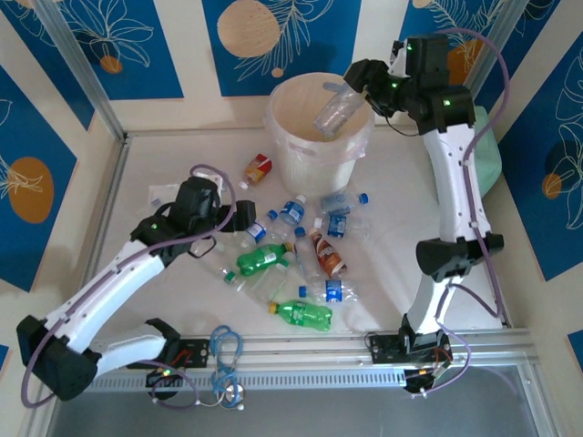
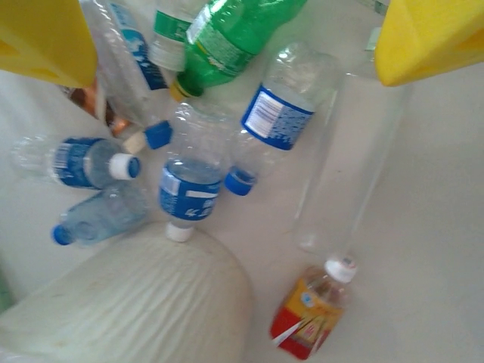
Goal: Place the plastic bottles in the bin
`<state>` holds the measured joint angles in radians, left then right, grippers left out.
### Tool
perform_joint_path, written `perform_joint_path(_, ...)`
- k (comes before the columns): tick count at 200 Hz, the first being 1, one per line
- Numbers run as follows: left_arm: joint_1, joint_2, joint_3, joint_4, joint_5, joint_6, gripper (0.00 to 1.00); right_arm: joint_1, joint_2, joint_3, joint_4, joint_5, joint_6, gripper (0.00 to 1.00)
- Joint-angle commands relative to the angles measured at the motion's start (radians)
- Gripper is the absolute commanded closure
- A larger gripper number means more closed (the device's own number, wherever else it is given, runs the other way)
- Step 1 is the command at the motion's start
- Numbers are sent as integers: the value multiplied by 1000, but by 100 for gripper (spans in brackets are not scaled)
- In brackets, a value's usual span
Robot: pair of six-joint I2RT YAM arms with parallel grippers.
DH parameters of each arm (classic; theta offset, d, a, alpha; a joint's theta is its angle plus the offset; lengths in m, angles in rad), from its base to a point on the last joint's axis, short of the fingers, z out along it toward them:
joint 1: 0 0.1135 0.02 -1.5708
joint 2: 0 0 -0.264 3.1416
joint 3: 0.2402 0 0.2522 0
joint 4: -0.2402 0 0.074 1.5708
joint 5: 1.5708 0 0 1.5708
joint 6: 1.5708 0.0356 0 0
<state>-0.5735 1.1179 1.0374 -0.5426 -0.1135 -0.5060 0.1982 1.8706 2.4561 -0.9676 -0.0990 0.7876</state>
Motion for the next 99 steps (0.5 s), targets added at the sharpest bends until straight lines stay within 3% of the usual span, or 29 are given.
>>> perform_joint_path(1,45,70,39,-42,3,27,8,-6,87,118,-36,33,-39,40)
perform_joint_path(33,91,164,62,-27,13,57,7,-12,197,232,-54,51,-53,40)
perform_joint_path(76,116,259,84,-16,20,87,7,-16,265,222,-46,78,-77,39)
perform_joint_path(99,121,279,84,-13,20,102,6,-12,288,227,-58,91,-89,18)
